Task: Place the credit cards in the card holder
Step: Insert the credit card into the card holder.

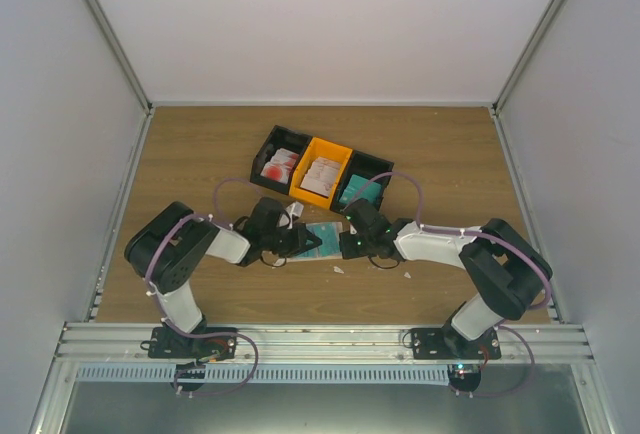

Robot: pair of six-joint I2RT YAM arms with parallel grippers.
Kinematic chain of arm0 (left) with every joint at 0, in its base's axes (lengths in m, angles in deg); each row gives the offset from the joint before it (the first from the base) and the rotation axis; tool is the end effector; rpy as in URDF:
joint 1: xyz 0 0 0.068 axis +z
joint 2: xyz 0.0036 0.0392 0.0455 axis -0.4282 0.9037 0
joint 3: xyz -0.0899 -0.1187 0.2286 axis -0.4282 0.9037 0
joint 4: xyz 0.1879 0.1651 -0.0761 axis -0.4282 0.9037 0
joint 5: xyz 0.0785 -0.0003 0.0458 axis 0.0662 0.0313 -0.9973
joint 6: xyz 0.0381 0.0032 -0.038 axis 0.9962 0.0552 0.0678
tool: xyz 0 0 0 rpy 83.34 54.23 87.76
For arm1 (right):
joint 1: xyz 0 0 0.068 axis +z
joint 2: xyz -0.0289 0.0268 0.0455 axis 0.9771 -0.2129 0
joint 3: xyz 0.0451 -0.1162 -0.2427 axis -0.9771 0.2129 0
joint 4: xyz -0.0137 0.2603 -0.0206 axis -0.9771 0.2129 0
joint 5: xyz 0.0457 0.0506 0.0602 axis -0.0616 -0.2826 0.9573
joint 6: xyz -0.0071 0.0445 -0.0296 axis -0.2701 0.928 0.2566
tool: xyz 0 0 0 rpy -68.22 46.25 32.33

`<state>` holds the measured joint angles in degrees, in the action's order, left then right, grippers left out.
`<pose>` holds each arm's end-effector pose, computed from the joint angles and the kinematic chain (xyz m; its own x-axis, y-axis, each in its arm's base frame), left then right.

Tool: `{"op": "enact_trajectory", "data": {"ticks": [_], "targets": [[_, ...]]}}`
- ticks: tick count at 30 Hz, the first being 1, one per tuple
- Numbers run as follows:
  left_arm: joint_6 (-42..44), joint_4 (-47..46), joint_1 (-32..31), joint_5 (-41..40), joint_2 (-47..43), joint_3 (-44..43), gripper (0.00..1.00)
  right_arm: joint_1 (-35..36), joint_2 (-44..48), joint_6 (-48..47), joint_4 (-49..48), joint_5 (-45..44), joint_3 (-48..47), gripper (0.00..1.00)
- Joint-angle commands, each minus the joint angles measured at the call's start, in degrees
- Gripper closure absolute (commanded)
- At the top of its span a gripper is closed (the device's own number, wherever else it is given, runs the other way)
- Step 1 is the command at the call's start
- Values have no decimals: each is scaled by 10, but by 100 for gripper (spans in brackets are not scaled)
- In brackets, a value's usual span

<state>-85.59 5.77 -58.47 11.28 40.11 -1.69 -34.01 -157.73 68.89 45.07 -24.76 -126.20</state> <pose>0.2295 -0.1732 0.0977 -0.9686 -0.1491 -0.1987 0.0811 0.5664 -0.8202 0.2034 0.1967 0.1337 -0.9182 -0.0812 -0.3876 -0.2180 0.9207 0.3236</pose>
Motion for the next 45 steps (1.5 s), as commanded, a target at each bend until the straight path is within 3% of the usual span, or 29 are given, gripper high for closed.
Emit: {"op": "enact_trajectory", "data": {"ticks": [1, 7, 16, 23, 34, 45], "targets": [[6, 13, -12, -14, 24, -9, 97, -4, -34, -5, 40, -2, 25, 94], [8, -7, -17, -3, 37, -10, 94, -4, -31, -4, 37, -2, 26, 94], [55, -11, -19, 35, 60, -34, 97, -4, -27, -7, 32, -4, 27, 94], [68, -5, -20, 43, 46, -32, 91, -4, -18, -6, 37, -13, 27, 94], [103, 105, -20, -5, -35, -35, 72, -4, 32, 5, 61, -45, 20, 87], [94, 128, -25, -5, -39, -42, 70, -2, 51, -33, 50, -8, 12, 82]]}}
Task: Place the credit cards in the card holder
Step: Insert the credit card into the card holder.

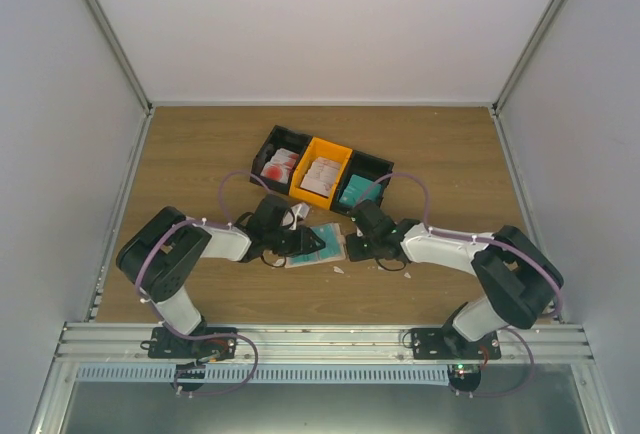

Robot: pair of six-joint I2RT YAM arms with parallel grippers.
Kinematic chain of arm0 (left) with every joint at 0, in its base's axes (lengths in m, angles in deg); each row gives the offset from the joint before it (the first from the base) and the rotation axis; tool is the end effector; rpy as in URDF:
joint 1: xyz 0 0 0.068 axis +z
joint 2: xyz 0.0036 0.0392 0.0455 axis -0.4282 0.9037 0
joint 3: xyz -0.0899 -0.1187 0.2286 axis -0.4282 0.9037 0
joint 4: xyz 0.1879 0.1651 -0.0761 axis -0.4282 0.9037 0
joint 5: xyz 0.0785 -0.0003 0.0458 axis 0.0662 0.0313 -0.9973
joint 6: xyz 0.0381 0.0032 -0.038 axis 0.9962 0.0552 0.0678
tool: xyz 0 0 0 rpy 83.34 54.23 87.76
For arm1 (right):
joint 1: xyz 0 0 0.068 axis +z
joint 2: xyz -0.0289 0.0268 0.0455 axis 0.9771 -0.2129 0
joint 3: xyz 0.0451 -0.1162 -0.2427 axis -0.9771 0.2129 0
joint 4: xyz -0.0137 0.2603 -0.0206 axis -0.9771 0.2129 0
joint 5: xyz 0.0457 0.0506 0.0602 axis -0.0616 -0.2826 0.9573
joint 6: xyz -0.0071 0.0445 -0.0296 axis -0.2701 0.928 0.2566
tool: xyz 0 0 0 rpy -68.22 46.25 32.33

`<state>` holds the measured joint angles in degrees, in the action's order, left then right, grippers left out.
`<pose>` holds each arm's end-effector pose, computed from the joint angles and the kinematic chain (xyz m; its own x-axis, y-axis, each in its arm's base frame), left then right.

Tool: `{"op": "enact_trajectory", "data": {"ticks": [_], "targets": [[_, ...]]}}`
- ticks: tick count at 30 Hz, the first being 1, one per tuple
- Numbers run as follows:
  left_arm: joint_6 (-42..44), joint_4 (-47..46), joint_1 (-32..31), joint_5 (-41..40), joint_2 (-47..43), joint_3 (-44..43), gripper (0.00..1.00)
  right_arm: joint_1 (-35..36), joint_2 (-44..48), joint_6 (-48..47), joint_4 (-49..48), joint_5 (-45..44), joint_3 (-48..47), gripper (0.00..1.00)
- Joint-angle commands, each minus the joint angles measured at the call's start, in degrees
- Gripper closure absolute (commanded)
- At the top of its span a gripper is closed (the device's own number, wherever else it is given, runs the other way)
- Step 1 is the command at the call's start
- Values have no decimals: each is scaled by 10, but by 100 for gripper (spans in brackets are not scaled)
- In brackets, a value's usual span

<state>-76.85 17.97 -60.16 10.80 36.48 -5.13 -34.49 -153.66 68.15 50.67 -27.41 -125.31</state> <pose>0.2260 -0.1808 0.1121 -0.9666 -0.0232 -0.2554 0.1865 0.6198 -0.7622 0.1954 0.1837 0.1426 -0.9192 -0.0875 -0.3839 -0.2003 0.9433 0.2647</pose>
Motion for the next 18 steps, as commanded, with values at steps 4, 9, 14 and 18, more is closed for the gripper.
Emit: {"op": "enact_trajectory", "data": {"ticks": [4, 9, 14, 18], "targets": [[3, 35, -23, -16, 16, -30, 64, 11, -8, -34, -11, 22, -1, 81], [1, 69, -39, -59, 34, -45, 65, 22, -28, -37, -17, 28, -4, 81], [2, 109, -55, -92, 59, -66, 72, 24, -35, -39, -23, 35, -1, 81], [3, 135, -61, -118, 71, -77, 78, 24, -36, -35, -23, 30, 0, 81]]}}
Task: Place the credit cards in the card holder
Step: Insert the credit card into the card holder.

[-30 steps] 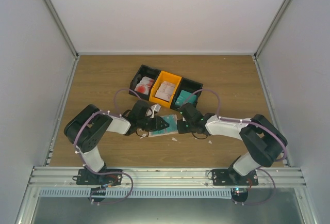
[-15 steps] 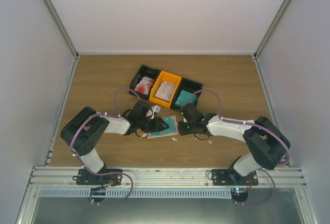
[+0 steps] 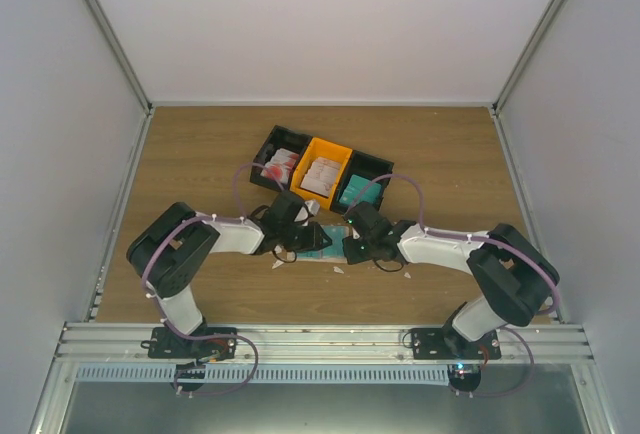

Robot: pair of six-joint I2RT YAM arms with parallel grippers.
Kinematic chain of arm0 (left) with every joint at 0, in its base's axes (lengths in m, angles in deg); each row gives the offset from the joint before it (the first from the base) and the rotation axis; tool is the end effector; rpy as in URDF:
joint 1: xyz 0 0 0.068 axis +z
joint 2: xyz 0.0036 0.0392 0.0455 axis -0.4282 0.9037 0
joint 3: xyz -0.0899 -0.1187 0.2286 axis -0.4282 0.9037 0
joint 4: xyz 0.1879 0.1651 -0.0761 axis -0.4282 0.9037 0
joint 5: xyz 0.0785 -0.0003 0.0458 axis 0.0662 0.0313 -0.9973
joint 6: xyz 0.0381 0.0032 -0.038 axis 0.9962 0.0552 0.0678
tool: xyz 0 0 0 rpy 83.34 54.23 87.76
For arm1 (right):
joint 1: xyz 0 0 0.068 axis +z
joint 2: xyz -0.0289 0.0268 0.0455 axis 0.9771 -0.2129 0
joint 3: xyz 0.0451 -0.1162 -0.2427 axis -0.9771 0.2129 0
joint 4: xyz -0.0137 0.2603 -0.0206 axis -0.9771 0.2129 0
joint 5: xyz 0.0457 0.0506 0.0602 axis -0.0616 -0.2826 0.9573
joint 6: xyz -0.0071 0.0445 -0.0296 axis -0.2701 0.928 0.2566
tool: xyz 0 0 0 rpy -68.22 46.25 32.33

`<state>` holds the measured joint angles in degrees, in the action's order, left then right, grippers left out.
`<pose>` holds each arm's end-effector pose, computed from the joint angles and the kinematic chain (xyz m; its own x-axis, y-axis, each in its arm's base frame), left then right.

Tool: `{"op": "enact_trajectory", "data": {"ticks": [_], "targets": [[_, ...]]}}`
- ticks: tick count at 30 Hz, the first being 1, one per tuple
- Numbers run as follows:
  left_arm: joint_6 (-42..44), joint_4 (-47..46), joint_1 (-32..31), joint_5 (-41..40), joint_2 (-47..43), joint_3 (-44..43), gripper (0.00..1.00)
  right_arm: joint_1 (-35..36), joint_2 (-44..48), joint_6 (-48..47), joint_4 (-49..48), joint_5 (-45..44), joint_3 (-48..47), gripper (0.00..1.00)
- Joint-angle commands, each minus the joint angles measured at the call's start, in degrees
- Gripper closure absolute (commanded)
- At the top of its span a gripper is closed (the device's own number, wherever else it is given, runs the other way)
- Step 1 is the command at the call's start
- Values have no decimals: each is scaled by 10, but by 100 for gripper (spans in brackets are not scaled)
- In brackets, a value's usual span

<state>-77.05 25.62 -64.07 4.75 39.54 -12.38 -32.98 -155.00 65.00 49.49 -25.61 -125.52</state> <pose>0.2340 -0.2083 0.1171 -0.9677 -0.0046 -0.2520 0.1788 0.6921 -0.6993 0.1921 0.1920 0.1388 -0.9078 -0.1683 -0.3841 -0.2839 0.9208 0.2674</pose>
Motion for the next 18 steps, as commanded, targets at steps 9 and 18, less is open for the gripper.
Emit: {"op": "enact_trajectory", "data": {"ticks": [9, 18], "targets": [[11, 52, -22, -66, 21, 13, 93, 9, -21, 14, 1, -9, 3, 81], [13, 48, -21, -63, -9, 25, 86, 9, 22, 39, 30, -60, -3, 81]]}}
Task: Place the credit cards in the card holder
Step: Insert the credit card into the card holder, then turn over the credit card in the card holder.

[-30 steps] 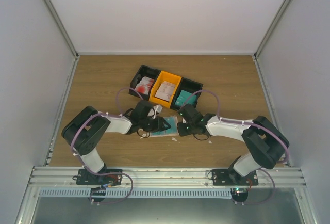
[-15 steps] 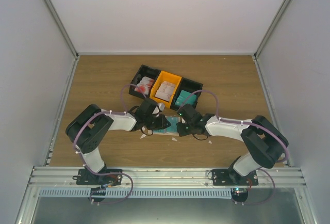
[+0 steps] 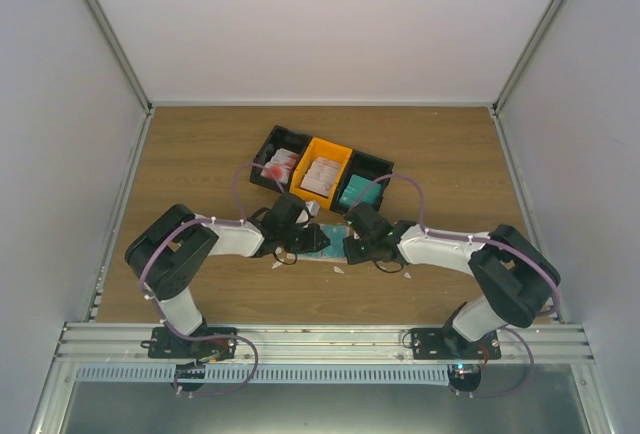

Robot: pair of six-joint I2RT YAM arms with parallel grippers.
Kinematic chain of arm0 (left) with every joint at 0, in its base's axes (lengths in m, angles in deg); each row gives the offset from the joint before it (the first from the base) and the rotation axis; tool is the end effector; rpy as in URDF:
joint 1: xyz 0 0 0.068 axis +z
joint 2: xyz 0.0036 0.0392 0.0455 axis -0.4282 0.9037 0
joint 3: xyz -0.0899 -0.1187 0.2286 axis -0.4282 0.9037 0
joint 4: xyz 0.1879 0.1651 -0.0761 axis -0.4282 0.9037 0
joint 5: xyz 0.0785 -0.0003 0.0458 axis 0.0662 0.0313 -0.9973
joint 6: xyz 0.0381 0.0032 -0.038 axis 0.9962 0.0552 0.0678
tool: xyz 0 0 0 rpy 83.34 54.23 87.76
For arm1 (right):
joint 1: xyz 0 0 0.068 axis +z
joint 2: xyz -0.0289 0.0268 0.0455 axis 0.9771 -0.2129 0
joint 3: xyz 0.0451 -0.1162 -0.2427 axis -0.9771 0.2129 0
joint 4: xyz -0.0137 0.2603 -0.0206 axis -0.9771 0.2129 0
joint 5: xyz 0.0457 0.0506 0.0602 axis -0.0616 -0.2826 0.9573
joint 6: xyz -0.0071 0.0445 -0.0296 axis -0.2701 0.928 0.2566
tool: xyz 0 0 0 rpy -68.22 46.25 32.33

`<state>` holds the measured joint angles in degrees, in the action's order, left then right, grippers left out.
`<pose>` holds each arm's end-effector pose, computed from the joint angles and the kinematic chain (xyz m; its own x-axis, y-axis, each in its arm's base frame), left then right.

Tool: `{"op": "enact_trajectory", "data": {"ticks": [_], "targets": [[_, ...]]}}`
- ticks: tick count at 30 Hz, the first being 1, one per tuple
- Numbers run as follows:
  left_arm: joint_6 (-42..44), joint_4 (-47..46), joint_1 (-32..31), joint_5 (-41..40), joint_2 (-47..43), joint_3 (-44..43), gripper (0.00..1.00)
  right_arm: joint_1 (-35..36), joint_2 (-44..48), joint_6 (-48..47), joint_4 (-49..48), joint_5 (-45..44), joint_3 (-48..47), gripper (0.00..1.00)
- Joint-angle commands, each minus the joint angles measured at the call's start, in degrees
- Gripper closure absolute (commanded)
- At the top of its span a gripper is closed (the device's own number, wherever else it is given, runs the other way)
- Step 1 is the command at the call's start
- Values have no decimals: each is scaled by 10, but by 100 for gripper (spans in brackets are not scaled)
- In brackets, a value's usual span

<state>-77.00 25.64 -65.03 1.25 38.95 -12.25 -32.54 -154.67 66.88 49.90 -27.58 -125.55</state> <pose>0.2317 -0.2106 0.1188 -0.9579 -0.0187 -0.2865 0.1867 0.7174 -0.6712 0.1910 0.1921 0.1400 -0.9098 -0.1389 -0.3911 -0.2517 0.9339 0.2540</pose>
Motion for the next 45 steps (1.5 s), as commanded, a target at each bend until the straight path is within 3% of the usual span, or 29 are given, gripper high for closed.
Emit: {"op": "enact_trajectory", "data": {"ticks": [1, 6, 13, 18, 25, 33, 45], "targets": [[13, 49, -12, -27, -9, 24, 80, 5, 26, 24, 30, -44, -4, 81], [14, 62, -10, -24, -45, 32, 63, 5, 63, 34, 44, -57, -11, 80], [18, 89, -3, -14, -112, 38, 52, 5, 69, 13, 32, -21, -33, 76], [32, 156, 20, -74, -171, 39, 46, 17, 30, 6, 11, -1, -61, 73], [40, 167, 73, -95, -205, 74, 52, 44, -55, -5, 6, 26, -126, 68], [50, 106, 113, -7, -178, 99, 56, 65, -144, -30, 31, 13, -184, 68], [56, 62, 128, 39, -143, 105, 65, 72, -196, -54, 82, -63, -200, 83]]}}
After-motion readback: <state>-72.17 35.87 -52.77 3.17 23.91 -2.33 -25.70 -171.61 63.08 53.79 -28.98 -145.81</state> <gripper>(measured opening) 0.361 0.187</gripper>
